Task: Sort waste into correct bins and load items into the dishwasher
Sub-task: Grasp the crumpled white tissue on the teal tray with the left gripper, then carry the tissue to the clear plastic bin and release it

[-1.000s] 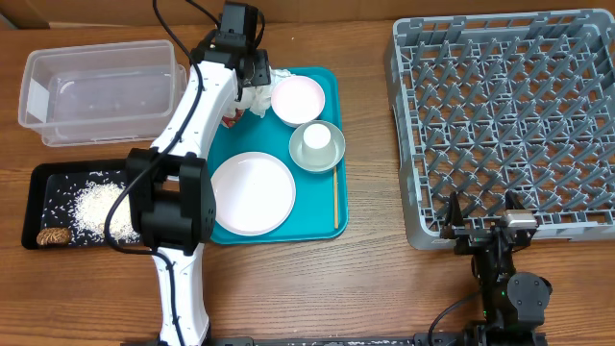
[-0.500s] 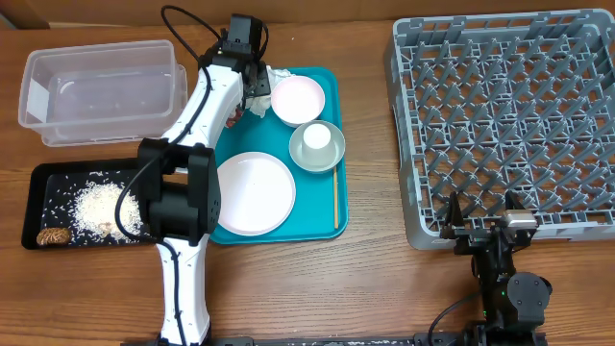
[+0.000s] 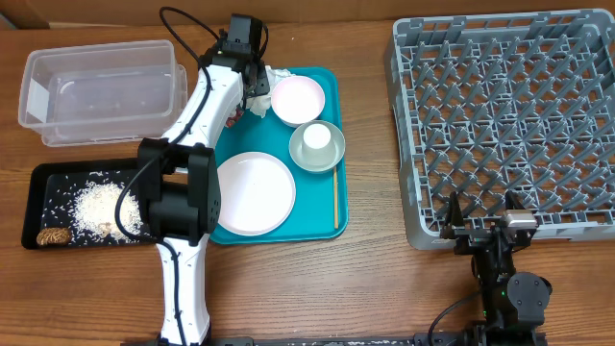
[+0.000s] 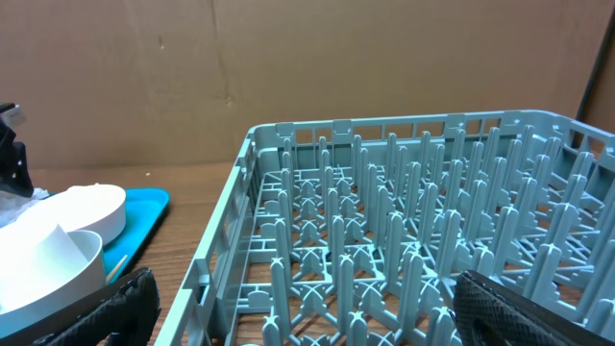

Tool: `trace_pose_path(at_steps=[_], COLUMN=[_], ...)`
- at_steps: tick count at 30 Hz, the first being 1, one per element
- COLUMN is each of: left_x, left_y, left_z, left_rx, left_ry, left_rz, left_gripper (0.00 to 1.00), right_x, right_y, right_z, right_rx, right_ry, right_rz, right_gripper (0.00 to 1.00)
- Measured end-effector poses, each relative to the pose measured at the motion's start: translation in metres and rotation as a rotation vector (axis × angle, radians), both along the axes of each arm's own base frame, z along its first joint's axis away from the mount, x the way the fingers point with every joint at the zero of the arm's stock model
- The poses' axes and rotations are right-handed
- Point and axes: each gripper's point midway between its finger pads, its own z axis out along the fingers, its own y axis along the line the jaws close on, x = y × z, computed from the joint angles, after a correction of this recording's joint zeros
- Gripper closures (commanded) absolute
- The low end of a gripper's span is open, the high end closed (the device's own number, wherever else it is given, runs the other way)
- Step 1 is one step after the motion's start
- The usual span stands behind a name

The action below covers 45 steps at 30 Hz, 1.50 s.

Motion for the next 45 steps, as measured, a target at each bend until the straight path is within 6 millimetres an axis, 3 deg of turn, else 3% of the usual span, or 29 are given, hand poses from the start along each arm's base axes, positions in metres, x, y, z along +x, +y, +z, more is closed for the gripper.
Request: trace_pose_path(at_steps=[3, 8, 15, 21, 28, 30, 33, 40, 41, 43, 44, 45], left_x=[-0.001, -0.003, -0.004, 0.005, -0.003, -0.011, -0.021, -0.043, -0.046, -0.050, -0.052, -0.055], left_y=[0.001, 0.002, 0.004, 0.003, 0.016, 0.028, 0.052, 0.136, 0.152, 0.179, 0.191, 0.205], left_z=[-0.006, -0.017, -0.001, 0.060, 0.180, 0.208, 0.227, 0.196, 0.189, 0.174, 0.168, 0.159], left_rx=[0.004, 0.013, 0.027, 0.012, -0.021, -0.021, -0.007, 0.088, 0.105, 0.124, 0.127, 0.129], left_ry=[0.013, 0.034, 0.045, -0.030, -0.236, -0.280, -0.297, -0.151, -0.127, -0.082, -0.065, -0.042], left_rz=[0.001, 0.012, 0.012, 0.013, 0.037, 0.059, 0.104, 0.272, 0.303, 0.354, 0.374, 0.403], left_gripper=[0.54, 0.96, 0.96, 0.96, 0.96, 0.96, 0.96, 0.96, 0.95, 0.67, 0.41, 0.37], right_x=[0.000, 0.000, 0.000, 0.000, 0.000, 0.000, 0.000, 0.000, 0.000, 0.000, 0.000, 0.000], right_y=[0.000, 0.000, 0.000, 0.000, 0.000, 0.000, 0.000, 0.000, 0.000, 0.000, 0.000, 0.000], right_z=[0.000, 0.000, 0.000, 0.000, 0.000, 0.000, 0.000, 0.000, 0.000, 0.000, 0.000, 0.000], right_rx=[0.000, 0.000, 0.000, 0.000, 0.000, 0.001, 0.000, 0.000, 0.000, 0.001, 0.000, 0.000], right_ry=[0.000, 0.000, 0.000, 0.000, 0.000, 0.000, 0.000, 0.000, 0.000, 0.000, 0.000, 0.000], right_rz=[0.000, 0.000, 0.000, 0.000, 0.000, 0.000, 0.000, 0.000, 0.000, 0.000, 0.000, 0.000], right_gripper=[0.00, 0.00, 0.00, 0.00, 0.00, 0.00, 0.00, 0.00, 0.00, 0.00, 0.00, 0.00])
